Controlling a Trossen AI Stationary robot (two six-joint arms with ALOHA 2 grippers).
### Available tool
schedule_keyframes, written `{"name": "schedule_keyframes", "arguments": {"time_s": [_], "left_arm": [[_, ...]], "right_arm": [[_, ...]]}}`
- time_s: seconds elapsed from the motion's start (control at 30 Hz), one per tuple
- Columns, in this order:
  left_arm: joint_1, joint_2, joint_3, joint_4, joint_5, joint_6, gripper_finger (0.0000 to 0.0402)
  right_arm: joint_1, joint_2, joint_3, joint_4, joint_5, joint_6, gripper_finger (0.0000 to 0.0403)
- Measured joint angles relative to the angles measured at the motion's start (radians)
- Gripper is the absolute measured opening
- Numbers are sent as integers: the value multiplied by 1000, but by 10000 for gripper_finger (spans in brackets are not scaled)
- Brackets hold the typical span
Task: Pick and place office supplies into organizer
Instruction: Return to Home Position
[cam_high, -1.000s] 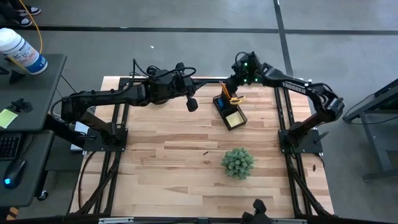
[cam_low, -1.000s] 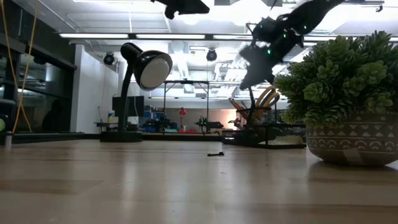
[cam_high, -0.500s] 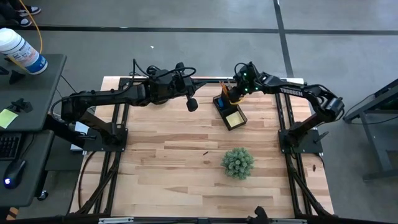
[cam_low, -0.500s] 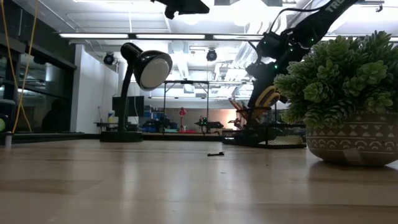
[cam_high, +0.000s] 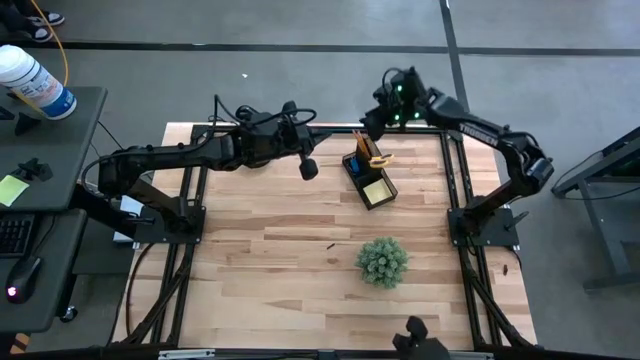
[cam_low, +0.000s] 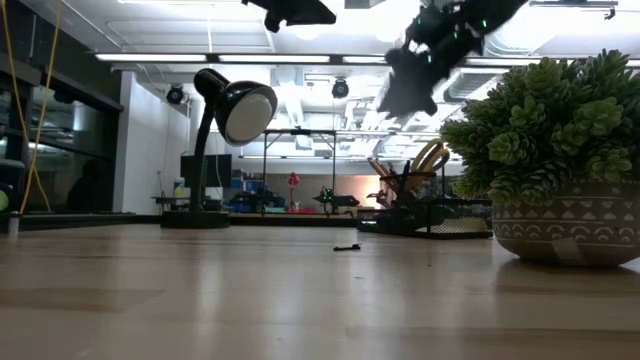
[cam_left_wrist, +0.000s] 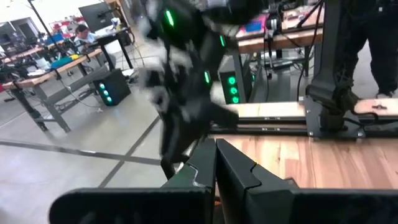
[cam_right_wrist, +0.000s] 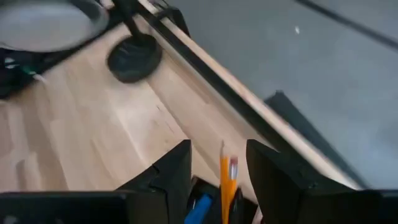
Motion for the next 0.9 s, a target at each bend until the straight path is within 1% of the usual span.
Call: {"name": "schedule_keyframes", "arguments": {"time_s": [0.1,0.2,0.27,0.37,0.43,0.53,0.63,0.7,0.73,0.8,0.87,0.9], "left_arm": [[0,0,0,-29,1,0,1],[0,0,0,-45,27,17,1],[-1,0,0,-44,35,15,1],[-14,0,0,-45,42,15,1],[-22,0,0,-46,43,16,1],[-46,0,0,-58,45,17,0],[-74,-1,-9,-87,16,12,0],[-107,-2,-45,-77,-22,-27,0],[-123,-2,-69,-58,-33,-45,0],[-156,-1,-122,8,-37,-75,0],[-193,-1,-173,102,-36,-94,0],[-209,-1,-200,153,-32,-100,0]], "right_arm": [[-1,0,120,-111,-61,-78,153],[12,0,218,-213,-126,-141,150],[30,-1,257,-258,-142,-167,145],[67,-1,275,-288,-148,-192,134],[97,-1,266,-289,-163,-198,124],[157,-1,228,-281,-221,-205,99],[240,-1,169,-242,-251,-207,53],[296,-1,121,-199,-259,-198,17],[323,-1,97,-171,-259,-192,9],[369,-1,53,-108,-250,-154,13],[399,-1,19,-56,-241,-107,14],[411,-3,5,-48,-236,-87,8]]}}
